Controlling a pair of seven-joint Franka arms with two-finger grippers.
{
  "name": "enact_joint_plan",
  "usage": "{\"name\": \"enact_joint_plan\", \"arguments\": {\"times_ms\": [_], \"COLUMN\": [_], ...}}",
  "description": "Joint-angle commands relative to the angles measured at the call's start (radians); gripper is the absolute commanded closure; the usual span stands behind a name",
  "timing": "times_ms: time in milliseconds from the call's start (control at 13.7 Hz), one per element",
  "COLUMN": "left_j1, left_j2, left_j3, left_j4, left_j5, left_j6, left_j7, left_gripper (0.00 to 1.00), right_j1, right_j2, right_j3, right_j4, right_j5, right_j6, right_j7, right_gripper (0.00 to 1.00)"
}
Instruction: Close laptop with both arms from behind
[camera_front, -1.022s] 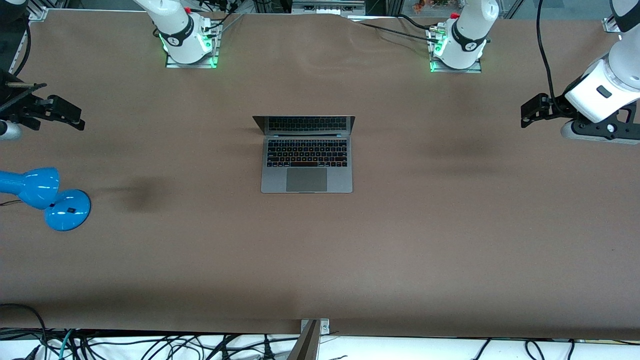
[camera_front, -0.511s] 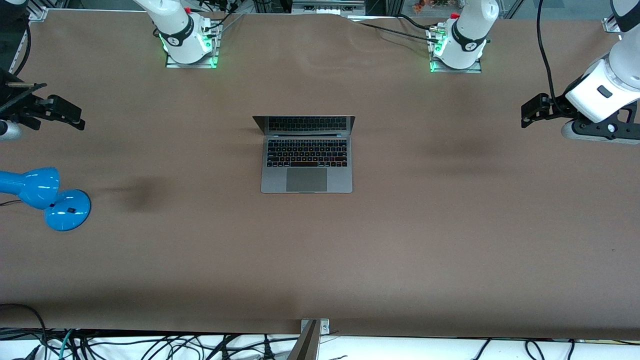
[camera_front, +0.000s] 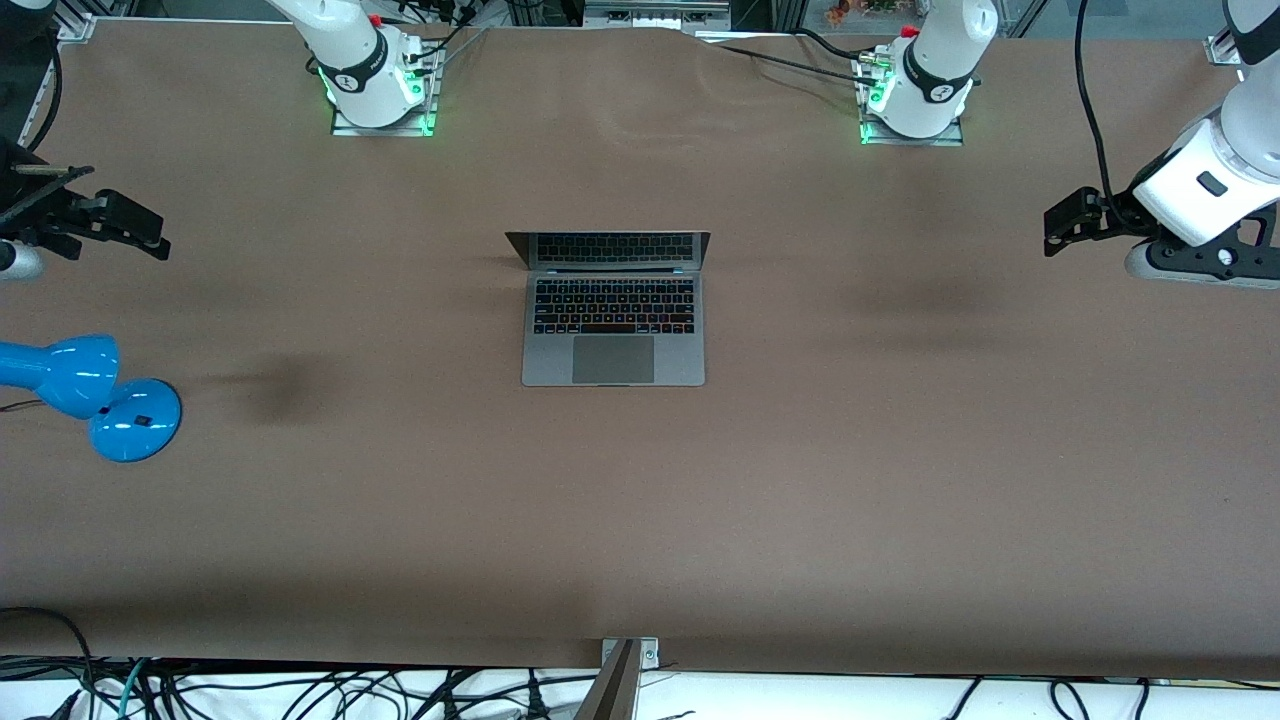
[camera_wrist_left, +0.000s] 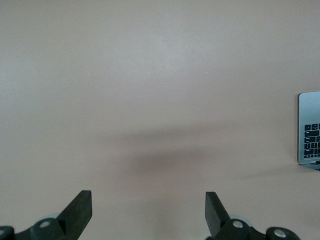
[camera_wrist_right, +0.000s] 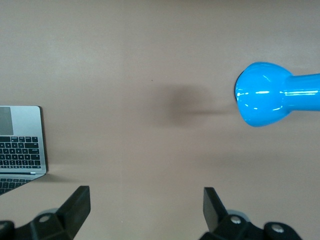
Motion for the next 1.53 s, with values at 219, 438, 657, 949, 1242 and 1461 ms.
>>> {"name": "enact_joint_plan", "arguments": {"times_ms": [219,438,657,949,1242,1461], "left_j1": [0.004,0.005,0.007,0.03,0.05,0.048], "left_j2": [0.062,0.073,0.068,0.067,0.044,0.019], "left_j3": [-0.001,-0.001,-0.001,-0.001,-0.003,-0.009], "left_j4": [0.06,0.054,0.042,0.027,0.01,0.002], "left_j5": [0.01,-0.001,-0.004,-0.03,-0.116,-0.14], "left_j6": [-0.019,-0.019,-0.024,-0.028,-0.08,-0.085], "left_j7": [-0.004,-0.002,-0.002,-0.002,-0.008,-0.051], "left_gripper": [0.0,0.0,0.0,0.0,0.0,0.0], "right_j1": [-0.007,-0.007,-0.007,-0.007,-0.007,0.001], "right_j2": [-0.008,-0.008,-0.008,-0.008,-0.008,-0.006], "right_j3": [0.008,0.008,0.008,0.008,0.008,0.015], "right_j4": [-0.006,-0.004,-0.004,-0.006,-0.006,-0.009], "right_j5": [-0.009,-0.009,-0.009,-0.009,-0.003,0.0], "right_j6": [-0.007,-0.007,-0.007,-0.007,-0.008,-0.036], "right_j7": [-0.002,-0.002,-0.002,0.0,0.0,0.001], "right_gripper": [0.0,0.0,0.0,0.0,0.0,0.0]}}
